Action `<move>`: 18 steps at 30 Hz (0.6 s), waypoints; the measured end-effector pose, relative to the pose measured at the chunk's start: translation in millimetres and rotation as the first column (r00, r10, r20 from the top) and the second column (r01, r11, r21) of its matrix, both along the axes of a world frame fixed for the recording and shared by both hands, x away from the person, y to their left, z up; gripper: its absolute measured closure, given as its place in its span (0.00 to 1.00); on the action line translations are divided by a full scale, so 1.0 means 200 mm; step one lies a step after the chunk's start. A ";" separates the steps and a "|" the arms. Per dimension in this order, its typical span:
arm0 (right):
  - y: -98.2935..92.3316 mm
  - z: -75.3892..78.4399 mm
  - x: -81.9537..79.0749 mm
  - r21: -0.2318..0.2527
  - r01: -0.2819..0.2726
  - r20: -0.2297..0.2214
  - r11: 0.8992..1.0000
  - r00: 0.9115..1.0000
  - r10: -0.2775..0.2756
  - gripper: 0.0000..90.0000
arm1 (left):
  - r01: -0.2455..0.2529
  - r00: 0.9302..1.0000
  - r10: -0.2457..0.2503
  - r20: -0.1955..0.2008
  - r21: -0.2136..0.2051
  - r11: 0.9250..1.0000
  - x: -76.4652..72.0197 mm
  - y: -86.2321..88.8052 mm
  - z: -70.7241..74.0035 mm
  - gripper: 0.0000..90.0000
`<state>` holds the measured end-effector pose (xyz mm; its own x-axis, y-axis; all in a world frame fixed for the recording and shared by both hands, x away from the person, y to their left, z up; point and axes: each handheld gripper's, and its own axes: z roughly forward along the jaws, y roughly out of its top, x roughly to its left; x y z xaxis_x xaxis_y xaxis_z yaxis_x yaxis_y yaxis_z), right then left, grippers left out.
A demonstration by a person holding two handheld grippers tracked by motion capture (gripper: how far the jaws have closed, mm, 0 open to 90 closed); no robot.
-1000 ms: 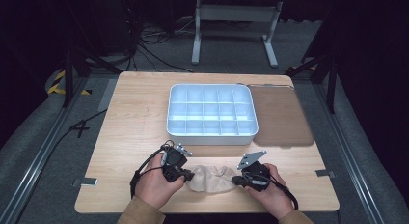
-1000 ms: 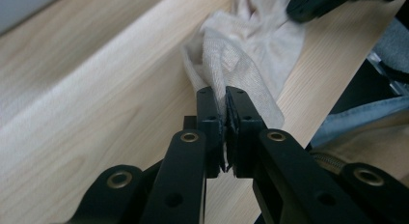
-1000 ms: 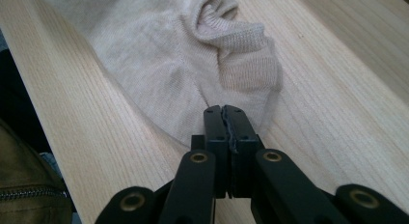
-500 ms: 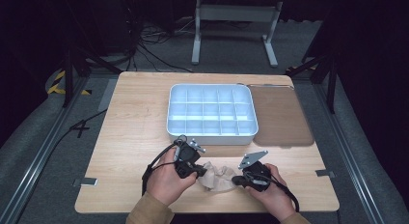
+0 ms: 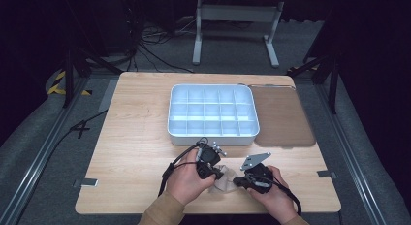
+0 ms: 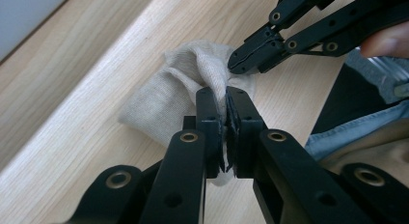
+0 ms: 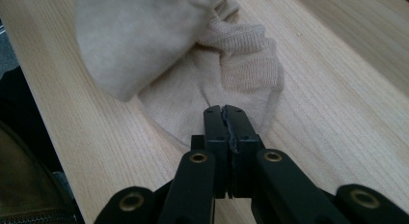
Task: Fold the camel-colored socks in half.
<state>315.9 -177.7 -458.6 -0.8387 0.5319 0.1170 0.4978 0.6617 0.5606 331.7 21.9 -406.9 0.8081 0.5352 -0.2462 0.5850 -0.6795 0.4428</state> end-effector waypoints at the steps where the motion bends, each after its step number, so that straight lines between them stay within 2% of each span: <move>1: 0.00 0.00 0.00 0.000 0.000 0.001 1.000 1.000 0.000 1.00 | -0.004 1.000 0.004 -0.006 -0.003 1.000 0.00 -0.01 -0.01 0.95; 4: 0.00 0.00 0.00 0.001 0.001 0.001 1.000 1.000 -0.001 0.99 | -0.006 1.000 0.007 -0.018 0.008 1.000 0.01 -0.01 -0.04 0.95; 7: 0.00 0.00 0.00 0.002 0.001 0.000 1.000 1.000 -0.001 0.99 | -0.008 1.000 0.008 -0.022 -0.001 1.000 0.01 -0.02 -0.05 0.95; 11: 0.00 0.00 0.00 0.002 0.002 -0.001 1.000 1.000 -0.002 0.99 | -0.010 1.000 0.010 -0.015 0.000 1.000 0.02 -0.03 -0.06 0.95; 14: 0.00 0.00 0.00 0.002 0.003 -0.001 1.000 1.000 -0.003 0.99 | -0.031 1.000 0.031 0.001 0.006 1.000 0.02 -0.02 -0.07 0.95; 18: 0.00 0.00 0.00 0.002 0.003 0.000 1.000 1.000 -0.003 0.99 | -0.058 0.998 0.058 -0.002 -0.004 0.998 0.03 -0.01 -0.07 0.95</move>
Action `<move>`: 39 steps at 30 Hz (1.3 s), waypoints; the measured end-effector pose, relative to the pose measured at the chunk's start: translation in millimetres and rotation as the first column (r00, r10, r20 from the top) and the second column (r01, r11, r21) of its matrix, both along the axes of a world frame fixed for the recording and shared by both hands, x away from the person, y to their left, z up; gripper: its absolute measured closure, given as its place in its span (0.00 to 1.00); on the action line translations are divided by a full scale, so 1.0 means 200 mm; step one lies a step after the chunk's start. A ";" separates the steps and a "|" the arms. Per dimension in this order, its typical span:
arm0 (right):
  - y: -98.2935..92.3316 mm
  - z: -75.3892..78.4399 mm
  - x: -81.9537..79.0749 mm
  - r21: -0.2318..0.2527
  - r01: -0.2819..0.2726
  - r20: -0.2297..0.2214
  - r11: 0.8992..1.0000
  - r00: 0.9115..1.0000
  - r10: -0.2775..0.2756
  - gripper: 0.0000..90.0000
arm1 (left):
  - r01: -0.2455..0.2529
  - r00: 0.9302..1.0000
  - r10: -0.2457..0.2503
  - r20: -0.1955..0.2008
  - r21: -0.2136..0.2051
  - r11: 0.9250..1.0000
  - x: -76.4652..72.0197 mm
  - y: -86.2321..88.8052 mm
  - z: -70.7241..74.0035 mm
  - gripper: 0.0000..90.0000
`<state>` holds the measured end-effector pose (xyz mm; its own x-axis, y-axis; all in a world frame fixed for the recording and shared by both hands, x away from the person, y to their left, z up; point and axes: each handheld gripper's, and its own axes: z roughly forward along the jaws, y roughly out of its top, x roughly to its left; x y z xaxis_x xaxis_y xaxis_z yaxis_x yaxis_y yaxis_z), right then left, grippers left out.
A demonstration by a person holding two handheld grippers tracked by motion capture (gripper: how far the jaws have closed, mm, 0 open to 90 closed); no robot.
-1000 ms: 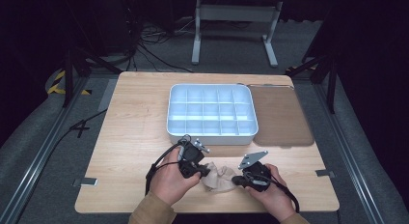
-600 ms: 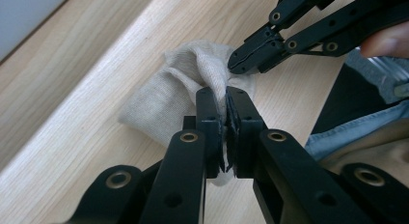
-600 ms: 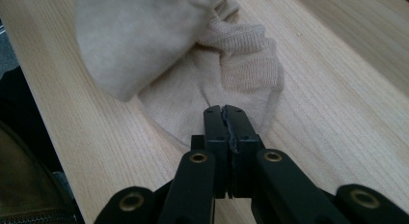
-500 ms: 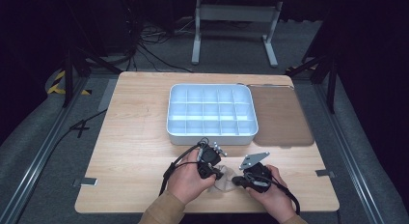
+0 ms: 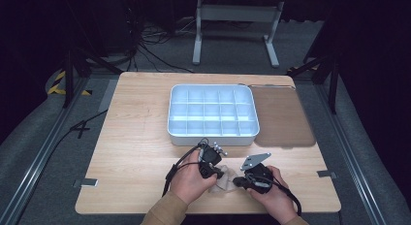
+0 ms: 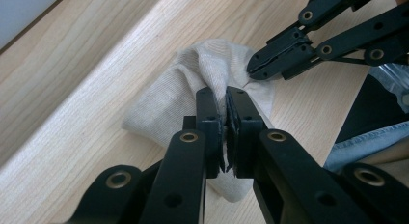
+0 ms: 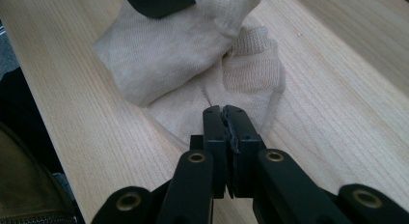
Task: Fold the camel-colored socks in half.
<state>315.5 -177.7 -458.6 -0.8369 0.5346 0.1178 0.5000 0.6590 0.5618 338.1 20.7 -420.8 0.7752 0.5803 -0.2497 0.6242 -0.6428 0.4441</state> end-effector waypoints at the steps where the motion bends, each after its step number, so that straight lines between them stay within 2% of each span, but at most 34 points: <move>1: 0.00 0.00 0.00 0.000 0.000 -0.001 1.000 1.000 0.000 0.99 | -0.002 1.000 0.002 0.008 0.003 1.000 0.00 0.00 0.00 0.95; 4: 0.00 0.00 0.00 0.001 0.002 -0.002 1.000 1.000 -0.002 0.98 | 0.002 1.000 -0.002 0.013 -0.006 1.000 -0.01 -0.01 0.00 0.95; 5: 0.00 0.00 0.00 0.000 0.002 -0.001 1.000 1.000 -0.002 0.98 | 0.000 1.000 0.000 0.008 -0.003 1.000 -0.01 -0.01 0.01 0.95; 9: 0.00 0.00 0.00 0.002 -0.001 -0.004 1.000 1.000 0.001 0.95 | 0.015 0.999 -0.015 0.028 0.009 1.000 -0.02 -0.03 -0.02 0.94; 11: 0.00 0.01 0.00 0.015 0.000 -0.022 1.000 1.000 0.000 0.92 | 0.011 1.000 -0.011 0.027 -0.008 1.000 -0.02 -0.02 -0.03 0.93; 13: 0.00 0.02 -0.01 0.019 -0.003 -0.022 1.000 1.000 0.004 0.92 | 0.012 1.000 -0.011 0.024 -0.022 1.000 -0.02 -0.02 -0.03 0.85; 14: -0.01 0.03 -0.01 0.019 -0.001 -0.013 1.000 1.000 0.002 0.92 | 0.020 1.000 -0.019 0.024 -0.052 0.998 -0.02 -0.01 -0.01 0.85; 15: -0.01 0.08 -0.02 0.026 0.000 0.015 1.000 1.000 0.000 0.92 | 0.038 0.999 -0.036 0.030 -0.080 0.996 -0.03 0.00 0.00 0.76; 17: -0.02 0.09 -0.02 0.022 0.001 0.029 1.000 1.000 -0.002 0.92 | 0.048 0.998 -0.044 0.045 -0.095 0.994 -0.04 0.01 0.02 0.74; 19: -0.03 0.14 -0.03 0.022 0.010 0.061 1.000 0.998 -0.012 0.92 | 0.045 0.997 -0.039 0.061 -0.110 0.993 -0.06 0.04 0.05 0.70; 23: -0.03 0.23 -0.05 0.059 0.014 0.115 0.998 0.993 -0.021 0.93 | 0.019 0.995 -0.008 0.097 -0.116 0.993 -0.07 0.10 0.09 0.69; 27: 0.01 0.30 -0.07 0.101 -0.019 0.156 0.995 0.988 0.003 0.94 | -0.037 0.995 0.046 0.091 -0.099 0.994 -0.08 0.18 0.10 0.70; 29: 0.06 0.30 -0.07 0.106 -0.049 0.165 0.993 0.986 0.031 0.94 | -0.054 0.993 0.063 0.100 -0.088 0.995 -0.08 0.21 0.09 0.71; 34: 0.20 0.24 -0.08 0.077 -0.119 0.140 0.990 0.984 0.107 0.93 | -0.081 0.992 0.087 0.090 -0.069 0.994 -0.09 0.26 0.07 0.72; 37: 0.25 0.19 -0.07 0.040 -0.136 0.135 0.990 0.982 0.129 0.93 | -0.084 0.993 0.089 0.083 -0.062 0.995 -0.09 0.26 0.06 0.74; 39: 0.26 0.18 -0.07 0.030 -0.136 0.130 0.990 0.983 0.131 0.93 | -0.081 0.993 0.086 0.084 -0.060 0.995 -0.09 0.26 0.06 0.74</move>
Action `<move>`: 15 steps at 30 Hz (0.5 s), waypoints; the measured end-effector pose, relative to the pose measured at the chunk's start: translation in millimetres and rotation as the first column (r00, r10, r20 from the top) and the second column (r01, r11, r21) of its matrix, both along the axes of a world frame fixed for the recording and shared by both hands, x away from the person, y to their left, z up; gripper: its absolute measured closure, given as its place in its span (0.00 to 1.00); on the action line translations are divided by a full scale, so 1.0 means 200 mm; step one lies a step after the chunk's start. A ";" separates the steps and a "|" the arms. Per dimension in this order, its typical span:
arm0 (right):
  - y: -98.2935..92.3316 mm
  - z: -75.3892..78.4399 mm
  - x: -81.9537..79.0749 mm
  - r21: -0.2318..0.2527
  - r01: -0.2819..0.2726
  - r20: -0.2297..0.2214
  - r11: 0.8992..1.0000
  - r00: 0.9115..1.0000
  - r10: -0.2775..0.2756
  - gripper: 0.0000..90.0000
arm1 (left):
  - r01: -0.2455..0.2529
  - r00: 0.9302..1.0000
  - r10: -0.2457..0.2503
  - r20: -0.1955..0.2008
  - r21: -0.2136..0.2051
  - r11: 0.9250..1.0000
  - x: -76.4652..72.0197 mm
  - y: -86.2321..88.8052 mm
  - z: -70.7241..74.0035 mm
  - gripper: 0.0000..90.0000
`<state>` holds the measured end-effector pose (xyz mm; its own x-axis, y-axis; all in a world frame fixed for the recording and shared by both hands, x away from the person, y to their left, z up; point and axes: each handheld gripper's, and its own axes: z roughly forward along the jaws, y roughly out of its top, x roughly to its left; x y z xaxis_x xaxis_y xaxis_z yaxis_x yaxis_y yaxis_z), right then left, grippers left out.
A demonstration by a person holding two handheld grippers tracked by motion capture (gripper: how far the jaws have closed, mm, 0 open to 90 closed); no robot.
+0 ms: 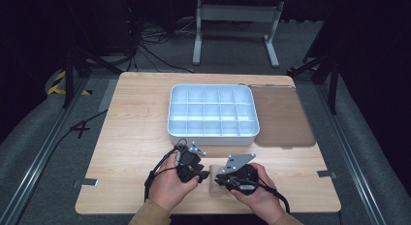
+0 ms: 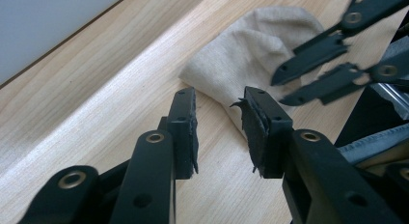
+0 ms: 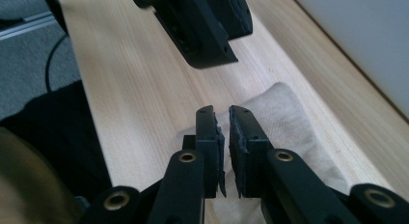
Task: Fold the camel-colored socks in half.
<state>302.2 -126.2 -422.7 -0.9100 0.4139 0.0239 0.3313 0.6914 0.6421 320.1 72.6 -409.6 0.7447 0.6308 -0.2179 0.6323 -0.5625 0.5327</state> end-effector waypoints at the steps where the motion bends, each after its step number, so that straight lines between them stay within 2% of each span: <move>1: 0.00 -0.01 0.01 -0.013 0.011 0.000 1.000 1.000 -0.011 0.93 | 0.008 1.000 -0.008 0.004 0.007 1.000 0.00 0.00 0.00 0.75; 5: -0.05 -0.02 0.02 -0.017 0.044 -0.001 0.999 0.999 -0.044 0.93 | 0.026 1.000 -0.026 -0.003 0.004 1.000 0.00 -0.04 -0.01 0.83; 9: -0.12 -0.03 0.04 -0.027 0.084 -0.015 0.996 0.996 -0.084 0.94 | 0.088 0.996 -0.088 0.016 -0.004 0.996 0.00 -0.11 -0.02 0.90; 12: -0.14 -0.05 0.04 -0.039 0.100 -0.026 0.994 0.995 -0.101 0.93 | 0.123 0.992 -0.123 0.027 0.016 0.992 0.00 -0.17 -0.04 0.92; 15: -0.16 -0.08 0.04 -0.057 0.112 -0.028 0.992 0.993 -0.113 0.92 | 0.161 0.987 -0.161 0.000 0.056 0.985 0.00 -0.22 -0.09 0.94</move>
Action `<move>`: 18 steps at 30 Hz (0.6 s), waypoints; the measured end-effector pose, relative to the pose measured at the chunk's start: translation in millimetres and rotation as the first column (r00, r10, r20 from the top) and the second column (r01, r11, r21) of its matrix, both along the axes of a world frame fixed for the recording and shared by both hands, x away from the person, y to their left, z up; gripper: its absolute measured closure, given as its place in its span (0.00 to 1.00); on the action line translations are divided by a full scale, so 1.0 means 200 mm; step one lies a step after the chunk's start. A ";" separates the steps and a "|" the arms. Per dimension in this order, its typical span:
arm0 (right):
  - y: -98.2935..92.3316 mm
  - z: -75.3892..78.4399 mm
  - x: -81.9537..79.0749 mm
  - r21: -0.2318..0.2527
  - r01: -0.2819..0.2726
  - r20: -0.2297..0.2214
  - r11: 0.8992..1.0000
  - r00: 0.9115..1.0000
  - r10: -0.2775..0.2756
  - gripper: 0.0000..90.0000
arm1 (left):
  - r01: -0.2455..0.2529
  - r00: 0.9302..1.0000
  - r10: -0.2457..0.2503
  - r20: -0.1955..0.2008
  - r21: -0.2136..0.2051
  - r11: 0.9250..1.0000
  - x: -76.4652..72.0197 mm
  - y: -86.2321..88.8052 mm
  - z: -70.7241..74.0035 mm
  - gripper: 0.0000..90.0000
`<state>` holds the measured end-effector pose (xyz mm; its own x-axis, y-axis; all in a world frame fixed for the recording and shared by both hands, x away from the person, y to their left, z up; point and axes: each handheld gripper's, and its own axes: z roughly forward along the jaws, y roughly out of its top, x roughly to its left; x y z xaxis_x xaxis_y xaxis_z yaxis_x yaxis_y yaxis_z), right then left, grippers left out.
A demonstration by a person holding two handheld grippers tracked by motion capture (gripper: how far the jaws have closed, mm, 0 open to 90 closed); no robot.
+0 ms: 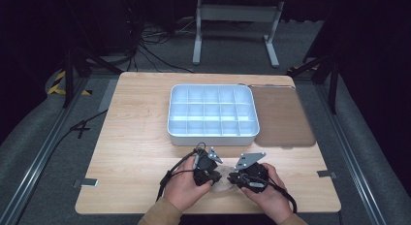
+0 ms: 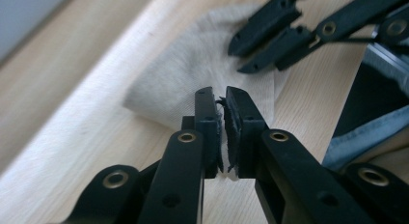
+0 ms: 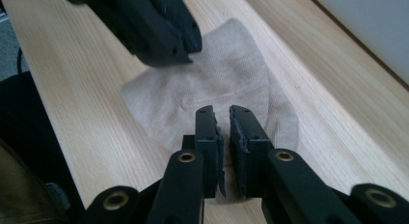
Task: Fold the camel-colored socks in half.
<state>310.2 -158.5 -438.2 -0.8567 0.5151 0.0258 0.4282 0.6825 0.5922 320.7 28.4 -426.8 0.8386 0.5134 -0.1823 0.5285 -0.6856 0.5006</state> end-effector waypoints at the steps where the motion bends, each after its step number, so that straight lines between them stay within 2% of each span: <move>1: 0.00 -0.01 0.00 -0.001 0.000 -0.002 1.000 1.000 0.000 0.91 | 0.012 1.000 -0.012 -0.001 0.012 1.000 0.00 -0.02 -0.02 0.94; 6: -0.05 -0.05 0.02 -0.010 0.033 -0.016 0.999 0.999 -0.033 0.90 | 0.033 0.999 -0.031 -0.027 0.049 0.998 0.01 -0.06 -0.07 0.95; 9: -0.07 -0.06 0.03 -0.006 0.041 -0.028 0.999 0.999 -0.041 0.89 | 0.036 0.999 -0.035 -0.032 0.049 0.998 0.01 -0.06 -0.08 0.95; 10: -0.09 -0.07 0.03 0.011 0.047 -0.043 0.999 0.998 -0.046 0.88 | 0.032 0.998 -0.030 -0.050 0.045 0.998 0.02 -0.06 -0.09 0.94; 13: -0.09 -0.08 0.03 0.018 0.051 -0.043 0.999 0.998 -0.050 0.88 | 0.028 0.998 -0.026 -0.050 0.039 0.999 0.02 -0.05 -0.09 0.94; 16: -0.08 -0.08 0.03 0.011 0.047 -0.031 0.999 0.998 -0.047 0.89 | 0.028 0.999 -0.028 -0.027 0.011 1.000 0.02 -0.05 -0.07 0.93; 18: -0.08 -0.08 0.03 0.010 0.047 -0.030 0.999 0.998 -0.047 0.89 | -0.001 1.000 0.001 0.021 -0.030 1.000 0.02 -0.03 -0.04 0.93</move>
